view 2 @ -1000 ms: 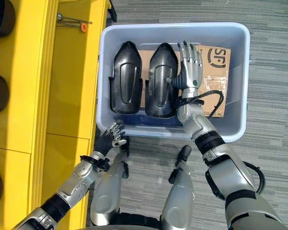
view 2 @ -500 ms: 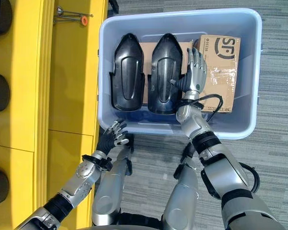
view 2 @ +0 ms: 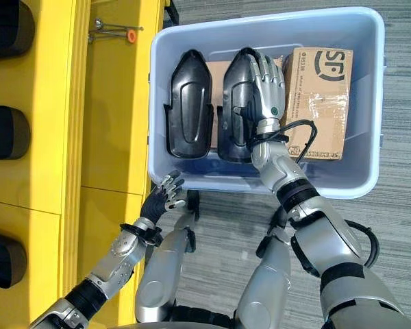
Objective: Move parts from the plastic box to the shelf.
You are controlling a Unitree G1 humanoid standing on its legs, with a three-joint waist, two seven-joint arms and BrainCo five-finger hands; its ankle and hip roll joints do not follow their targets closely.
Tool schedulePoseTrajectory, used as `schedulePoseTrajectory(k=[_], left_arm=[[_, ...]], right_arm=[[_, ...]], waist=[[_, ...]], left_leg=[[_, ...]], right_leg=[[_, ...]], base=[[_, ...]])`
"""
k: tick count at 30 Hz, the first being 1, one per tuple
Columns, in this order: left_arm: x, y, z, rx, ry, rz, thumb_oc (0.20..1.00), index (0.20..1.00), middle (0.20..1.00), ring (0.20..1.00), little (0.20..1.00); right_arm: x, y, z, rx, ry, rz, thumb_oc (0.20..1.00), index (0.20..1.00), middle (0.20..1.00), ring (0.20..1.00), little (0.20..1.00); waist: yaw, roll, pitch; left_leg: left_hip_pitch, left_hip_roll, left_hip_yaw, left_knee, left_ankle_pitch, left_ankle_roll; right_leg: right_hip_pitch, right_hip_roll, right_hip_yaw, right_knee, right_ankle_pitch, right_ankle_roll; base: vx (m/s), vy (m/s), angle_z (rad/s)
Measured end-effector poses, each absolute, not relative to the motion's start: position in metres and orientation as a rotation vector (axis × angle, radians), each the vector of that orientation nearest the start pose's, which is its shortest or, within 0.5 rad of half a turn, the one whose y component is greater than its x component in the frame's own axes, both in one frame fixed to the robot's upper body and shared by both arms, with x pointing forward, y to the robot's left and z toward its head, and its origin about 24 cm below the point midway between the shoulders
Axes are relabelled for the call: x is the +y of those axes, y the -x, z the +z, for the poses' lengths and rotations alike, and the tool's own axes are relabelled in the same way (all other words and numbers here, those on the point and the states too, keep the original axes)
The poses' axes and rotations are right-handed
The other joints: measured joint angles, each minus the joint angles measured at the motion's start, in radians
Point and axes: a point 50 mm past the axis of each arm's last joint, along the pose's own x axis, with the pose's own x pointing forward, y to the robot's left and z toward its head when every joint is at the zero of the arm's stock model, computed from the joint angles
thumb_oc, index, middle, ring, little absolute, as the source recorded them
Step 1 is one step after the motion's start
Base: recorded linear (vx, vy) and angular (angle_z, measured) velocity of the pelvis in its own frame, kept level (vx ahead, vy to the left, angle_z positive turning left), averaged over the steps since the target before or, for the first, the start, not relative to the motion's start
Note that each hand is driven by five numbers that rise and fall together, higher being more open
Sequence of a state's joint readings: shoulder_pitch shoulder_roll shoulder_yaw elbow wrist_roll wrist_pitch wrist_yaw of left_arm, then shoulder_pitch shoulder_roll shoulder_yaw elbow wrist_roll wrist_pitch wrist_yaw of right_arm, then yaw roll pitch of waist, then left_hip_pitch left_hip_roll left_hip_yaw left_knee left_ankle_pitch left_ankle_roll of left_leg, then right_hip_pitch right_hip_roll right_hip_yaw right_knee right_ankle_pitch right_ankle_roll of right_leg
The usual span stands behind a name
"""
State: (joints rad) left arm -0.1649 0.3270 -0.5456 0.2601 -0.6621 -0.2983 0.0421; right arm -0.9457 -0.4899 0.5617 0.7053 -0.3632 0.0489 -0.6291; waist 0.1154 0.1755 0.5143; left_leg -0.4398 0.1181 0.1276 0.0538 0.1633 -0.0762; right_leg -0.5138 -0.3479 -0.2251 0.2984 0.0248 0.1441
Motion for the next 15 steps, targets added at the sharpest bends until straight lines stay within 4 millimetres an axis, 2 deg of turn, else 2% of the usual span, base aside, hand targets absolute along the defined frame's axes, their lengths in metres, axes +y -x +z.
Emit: schedulePoseTrajectory(k=[2, 3, 4, 6, 9, 15], left_arm=[[0.109, -0.26, 0.022, 0.045, 0.289, -0.354, 1.0, 1.0, 1.0, 1.0, 1.0], [0.108, -0.259, 0.026, 0.038, 0.289, -0.374, 1.0, 1.0, 1.0, 1.0, 1.0], [0.107, -0.259, 0.03, 0.024, 0.286, -0.392, 1.0, 1.0, 1.0, 1.0, 1.0], [0.103, -0.262, 0.038, 0.012, 0.28, -0.413, 1.0, 1.0, 1.0, 1.0, 1.0], [0.099, -0.262, 0.033, 0.046, 0.292, -0.399, 1.0, 1.0, 1.0, 1.0, 1.0], [0.098, -0.261, 0.033, 0.056, 0.292, -0.387, 1.0, 1.0, 1.0, 1.0, 1.0]], right_arm=[[-0.172, -0.393, 0.157, -0.287, 0.898, -0.37, 1.0, 1.0, 1.0, 1.0, 1.0], [-0.189, -0.393, 0.137, -0.149, 0.804, -0.428, 1.0, 1.0, 1.0, 1.0, 1.0], [-0.197, -0.391, 0.13, -0.101, 0.773, -0.454, 1.0, 1.0, 1.0, 1.0, 1.0], [-0.2, -0.393, 0.117, 0.041, 0.562, -0.47, 1.0, 1.0, 1.0, 1.0, 1.0], [-0.196, -0.392, 0.108, 0.11, 0.455, -0.461, 1.0, 1.0, 1.0, 1.0, 1.0], [-0.196, -0.394, 0.112, 0.116, 0.391, -0.446, 1.0, 1.0, 1.0, 1.0, 1.0]], waist=[[0.002, 0.0, 0.0], [0.006, 0.001, 0.0], [0.005, 0.001, 0.0], [0.002, 0.002, -0.001], [0.002, 0.002, -0.001], [0.004, 0.002, -0.001]], left_leg=[[0.0, 0.001, -0.001, 0.0, 0.001, 0.0], [-0.002, 0.0, 0.0, -0.001, 0.001, 0.0], [-0.005, -0.001, 0.001, -0.001, 0.001, 0.0], [-0.016, -0.002, 0.001, 0.0, 0.001, 0.0], [-0.017, -0.001, 0.001, 0.0, 0.002, -0.001], [-0.021, -0.001, 0.003, 0.0, 0.002, -0.001]], right_leg=[[-0.005, 0.0, 0.001, 0.01, -0.002, -0.001], [-0.008, -0.001, 0.001, 0.01, -0.002, -0.001], [-0.011, -0.002, 0.002, 0.009, -0.002, -0.001], [-0.02, -0.002, 0.004, 0.007, -0.001, 0.0], [-0.023, -0.002, 0.004, 0.007, -0.001, 0.0], [-0.036, -0.003, 0.01, 0.022, -0.004, -0.003]], base=[[0.0, 0.0, 0.0], [0.0, 0.0, 0.0], [0.0, 0.0, 0.0], [0.0, 0.0, 0.0], [0.0, 0.0, 0.0], [0.0, 0.005, -0.01]])
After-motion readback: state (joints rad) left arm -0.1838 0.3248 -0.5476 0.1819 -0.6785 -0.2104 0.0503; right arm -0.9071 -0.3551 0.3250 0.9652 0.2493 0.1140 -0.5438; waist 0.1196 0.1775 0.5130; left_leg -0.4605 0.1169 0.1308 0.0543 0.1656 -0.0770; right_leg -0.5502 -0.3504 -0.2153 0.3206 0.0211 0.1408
